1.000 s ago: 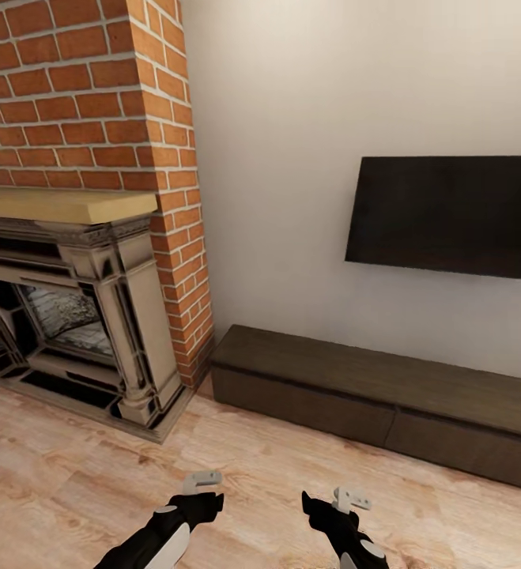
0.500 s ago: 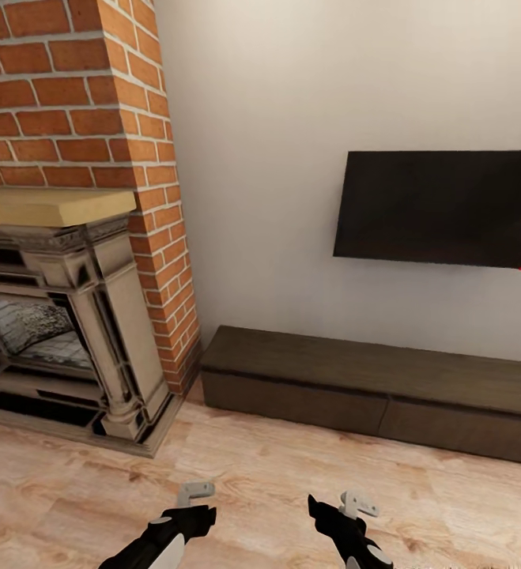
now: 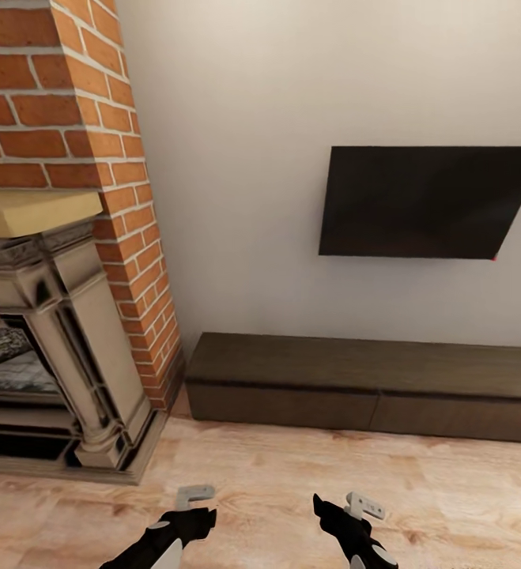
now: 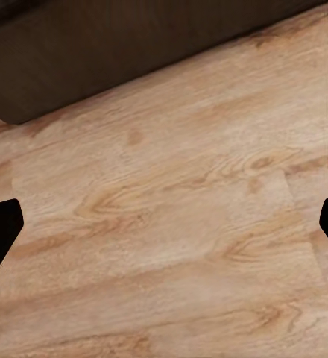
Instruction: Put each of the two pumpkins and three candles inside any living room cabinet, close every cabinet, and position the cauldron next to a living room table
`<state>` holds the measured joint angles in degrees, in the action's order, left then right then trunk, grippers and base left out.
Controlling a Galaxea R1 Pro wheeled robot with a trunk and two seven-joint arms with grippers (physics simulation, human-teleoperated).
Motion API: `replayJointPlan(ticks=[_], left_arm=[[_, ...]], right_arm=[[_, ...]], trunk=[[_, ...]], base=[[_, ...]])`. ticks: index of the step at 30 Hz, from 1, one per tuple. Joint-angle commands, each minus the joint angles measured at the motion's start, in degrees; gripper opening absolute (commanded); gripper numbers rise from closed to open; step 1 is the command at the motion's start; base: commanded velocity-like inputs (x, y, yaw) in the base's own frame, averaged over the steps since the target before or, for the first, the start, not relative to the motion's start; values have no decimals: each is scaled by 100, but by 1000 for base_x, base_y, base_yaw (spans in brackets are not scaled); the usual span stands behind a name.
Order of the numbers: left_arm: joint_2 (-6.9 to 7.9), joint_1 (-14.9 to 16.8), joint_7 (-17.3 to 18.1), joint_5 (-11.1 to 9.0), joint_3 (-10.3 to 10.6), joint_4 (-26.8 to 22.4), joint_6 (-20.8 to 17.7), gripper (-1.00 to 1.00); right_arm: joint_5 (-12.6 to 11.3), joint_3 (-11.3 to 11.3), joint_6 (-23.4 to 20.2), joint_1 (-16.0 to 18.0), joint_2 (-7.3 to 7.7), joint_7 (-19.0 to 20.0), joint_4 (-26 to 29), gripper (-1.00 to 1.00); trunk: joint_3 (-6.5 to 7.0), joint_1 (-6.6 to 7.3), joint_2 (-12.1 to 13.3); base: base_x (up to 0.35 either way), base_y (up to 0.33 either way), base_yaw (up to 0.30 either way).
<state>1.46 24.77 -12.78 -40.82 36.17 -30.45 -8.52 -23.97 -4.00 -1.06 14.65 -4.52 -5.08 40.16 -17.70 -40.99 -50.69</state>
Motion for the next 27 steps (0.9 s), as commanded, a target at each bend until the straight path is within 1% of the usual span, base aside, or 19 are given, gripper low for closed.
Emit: replayJointPlan(ticks=[1, 7, 19, 22, 27], left_arm=[[10, 5, 25, -42, 49, -1, 30, 100], [18, 9, 162, -51, 55, 31, 87, 100], [21, 10, 179, -46, 56, 41, 86, 100], [21, 10, 179, -48, 57, 40, 82, 100], [21, 10, 179, -45, 56, 44, 73, 100]], right_arm=[[-50, -21, -13, 3, 5, -45, 10, 100], [-51, -14, -15, 3, 10, -45, 10, 100], [-55, -22, -17, 3, -3, -45, 7, 100], [-55, -22, -17, 3, -4, -45, 8, 100], [-49, -24, -17, 3, -8, -45, 7, 100]], trunk=[[-12, -3, -5], [-39, -3, -5], [-92, -3, -5], [-102, -3, -5], [-108, -3, -5]], base=[[248, 221, -246], [259, 215, -246], [263, 170, -232], [119, 80, -128], [123, 23, -39]])
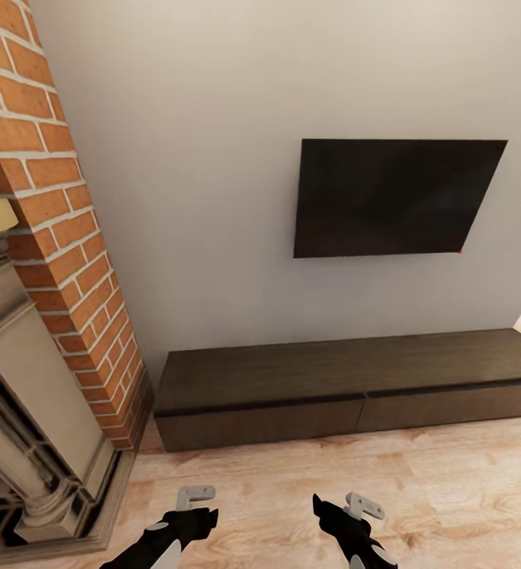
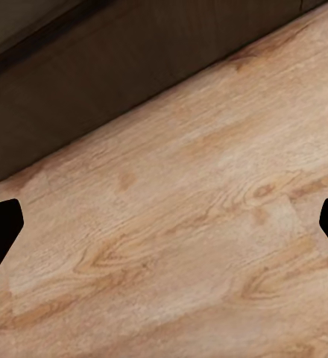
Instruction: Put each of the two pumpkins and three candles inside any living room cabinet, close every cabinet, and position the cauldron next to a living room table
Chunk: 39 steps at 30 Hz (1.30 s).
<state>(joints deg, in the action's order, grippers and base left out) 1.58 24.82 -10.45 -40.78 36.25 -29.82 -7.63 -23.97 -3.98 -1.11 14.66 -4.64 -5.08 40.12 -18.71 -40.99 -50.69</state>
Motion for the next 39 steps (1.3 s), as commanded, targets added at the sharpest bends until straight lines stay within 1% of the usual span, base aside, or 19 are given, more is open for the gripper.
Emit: replayJointPlan(ticks=[1, 10, 17, 28, 36, 39], left_arm=[[9, 5, -54, -49, 48, -17, -17, 100], [9, 5, -54, -53, 48, -15, -12, 100], [9, 5, -54, -48, 46, -15, -15, 100], [9, 5, -54, -46, 40, -6, -24, 100], [9, 5, -54, -51, 40, -6, -25, 100], [9, 4, -54, -49, 41, -6, -27, 100]], right_arm=[[-49, -27, -12, 2, 3, -46, 10, 100], [-47, -33, -10, 2, -5, -46, 13, 100], [-47, -33, -21, 2, -4, -46, 22, 100], [-46, -33, -25, 2, -4, -46, 29, 100], [-42, -36, -14, 2, -7, -46, 31, 100], [-39, -40, -12, 2, -14, -46, 31, 100]], trunk=[[-8, -3, -5], [-9, -3, -5], [-9, -3, -5], [-9, -3, -5], [-9, -3, -5], [-6, -3, -5]], base=[[221, 10, -16], [283, -20, -4], [167, -32, 0], [272, -2, 0], [107, -19, 3], [164, -113, 133]])
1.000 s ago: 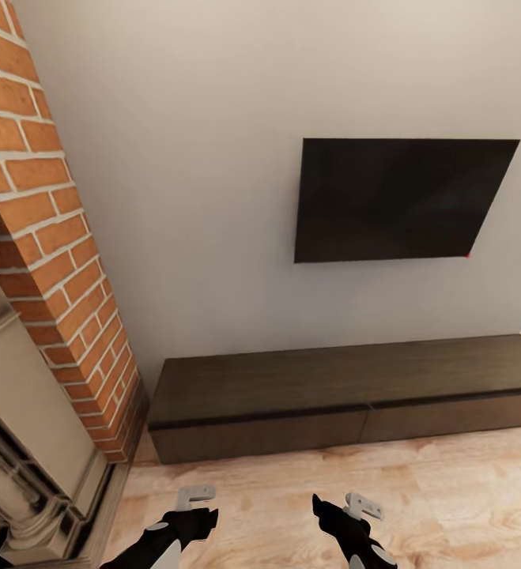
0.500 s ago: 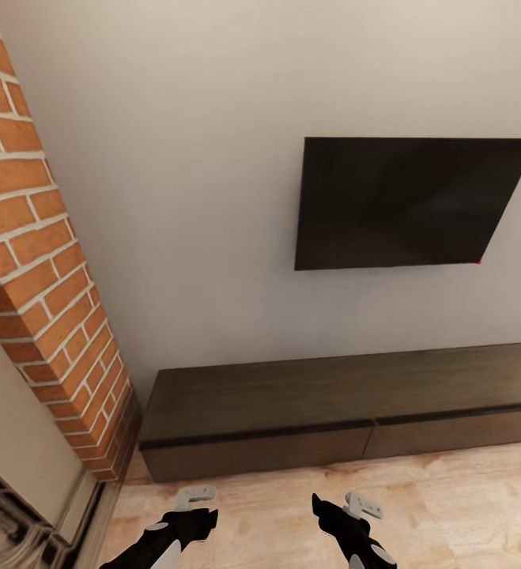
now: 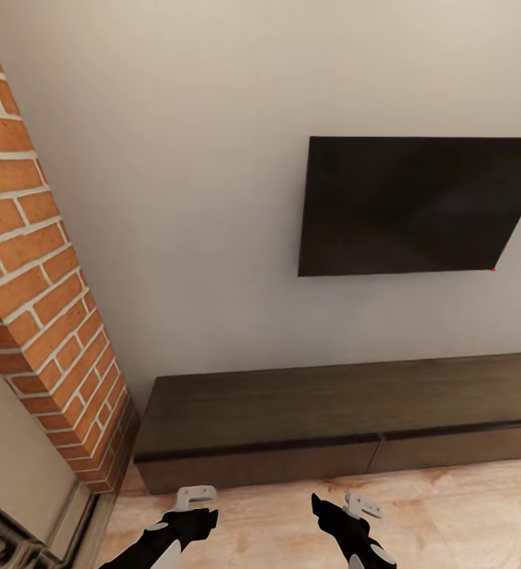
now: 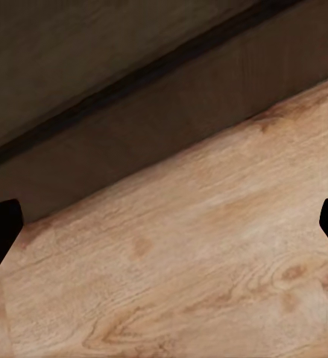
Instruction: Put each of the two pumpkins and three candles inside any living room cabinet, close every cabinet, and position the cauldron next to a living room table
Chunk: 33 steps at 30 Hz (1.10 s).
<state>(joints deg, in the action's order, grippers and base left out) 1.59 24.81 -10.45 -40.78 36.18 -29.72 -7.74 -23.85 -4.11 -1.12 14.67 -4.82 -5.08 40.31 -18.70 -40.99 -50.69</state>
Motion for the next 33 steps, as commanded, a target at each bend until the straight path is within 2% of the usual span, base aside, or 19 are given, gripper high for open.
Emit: replayJointPlan(ticks=[1, 8, 25, 33], left_arm=[[8, 6, -53, -49, 48, -16, -17, 100], [16, 7, -53, -61, 52, -33, 18, 100], [39, 7, -34, -61, 51, -95, 71, 100], [43, 7, -34, -61, 52, -74, 79, 100]], right_arm=[[-50, -27, -12, 1, 3, -46, 12, 100], [-54, -22, -20, 1, 14, -46, 9, 100], [-58, -13, -25, 1, 33, -46, 3, 100], [-58, -12, -28, 1, 33, -46, 4, 100]], trunk=[[-7, -3, -5], [-5, -3, -5], [-5, -3, -5], [-149, -178, -326]], base=[[164, -126, 203], [79, -64, 185], [5, -4, 15], [0, 0, 0]])
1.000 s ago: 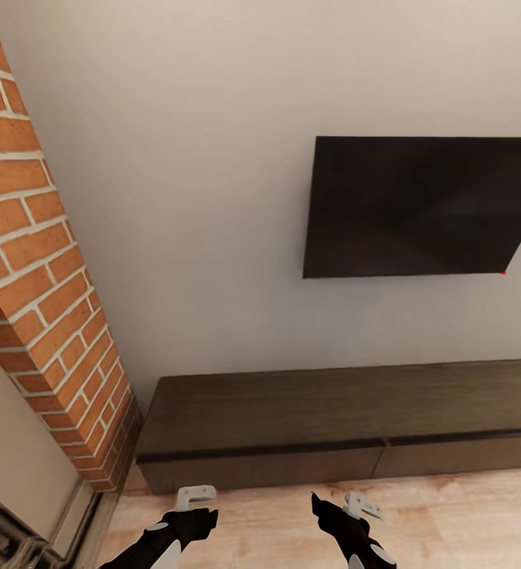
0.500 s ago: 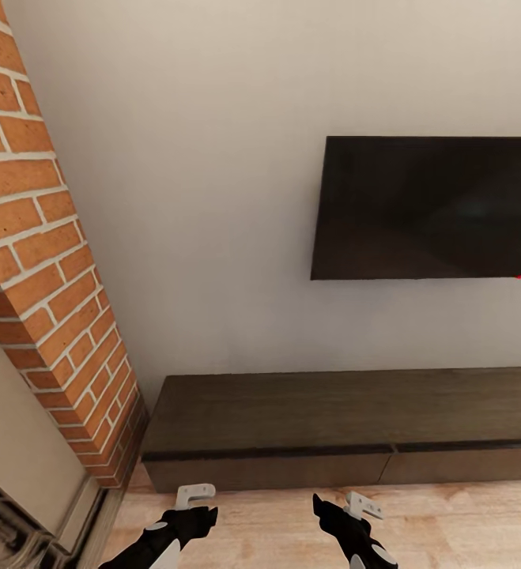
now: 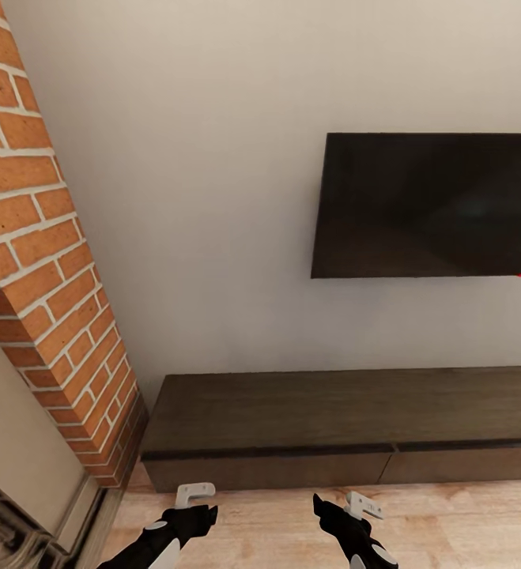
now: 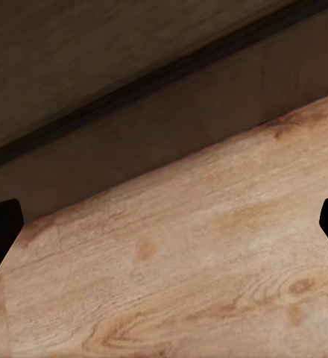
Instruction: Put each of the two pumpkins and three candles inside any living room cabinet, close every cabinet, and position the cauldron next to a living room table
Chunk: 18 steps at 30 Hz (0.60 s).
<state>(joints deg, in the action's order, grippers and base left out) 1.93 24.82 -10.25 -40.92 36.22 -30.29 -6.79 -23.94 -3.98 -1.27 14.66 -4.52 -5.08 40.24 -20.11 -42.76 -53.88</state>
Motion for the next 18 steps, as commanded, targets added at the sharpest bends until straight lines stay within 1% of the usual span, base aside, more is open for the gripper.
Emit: replayJointPlan(ticks=[1, 6, 9, 13, 14, 17, 18], left_arm=[[9, 5, -54, -47, 49, -11, -14, 100], [-8, 4, -55, -42, 51, 20, 7, 100], [-18, -1, -56, -40, 52, 27, 101, 100], [-24, 2, -48, -39, 54, 30, 328, 100], [-24, 1, -37, -39, 55, 31, 350, 100], [-25, -2, 136, -36, 55, 31, 431, 100], [-20, -1, 290, -37, 54, 35, 524, 100]], right_arm=[[-49, -25, -13, 2, 4, -46, 13, 100], [-49, -24, -11, 2, 4, -46, 11, 100], [-49, -24, -9, 2, 5, -46, 11, 100], [-49, -24, 0, 2, 11, 0, 21, 100], [-49, -24, 1, 2, 11, 52, 23, 100], [-49, 22, -6, -4, 16, 500, 26, 100], [-49, 102, -12, -28, 18, 783, 24, 100]], trunk=[[-26, -23, -47], [-115, -133, -247], [-169, -199, -368], [-241, -287, -528], [-259, -309, -568], [-313, -375, -689], [-331, -397, -729]], base=[[0, 0, 0], [0, 0, 0], [0, 0, 0], [0, 0, 0], [0, 0, 0], [0, 0, 0], [0, 0, 0]])
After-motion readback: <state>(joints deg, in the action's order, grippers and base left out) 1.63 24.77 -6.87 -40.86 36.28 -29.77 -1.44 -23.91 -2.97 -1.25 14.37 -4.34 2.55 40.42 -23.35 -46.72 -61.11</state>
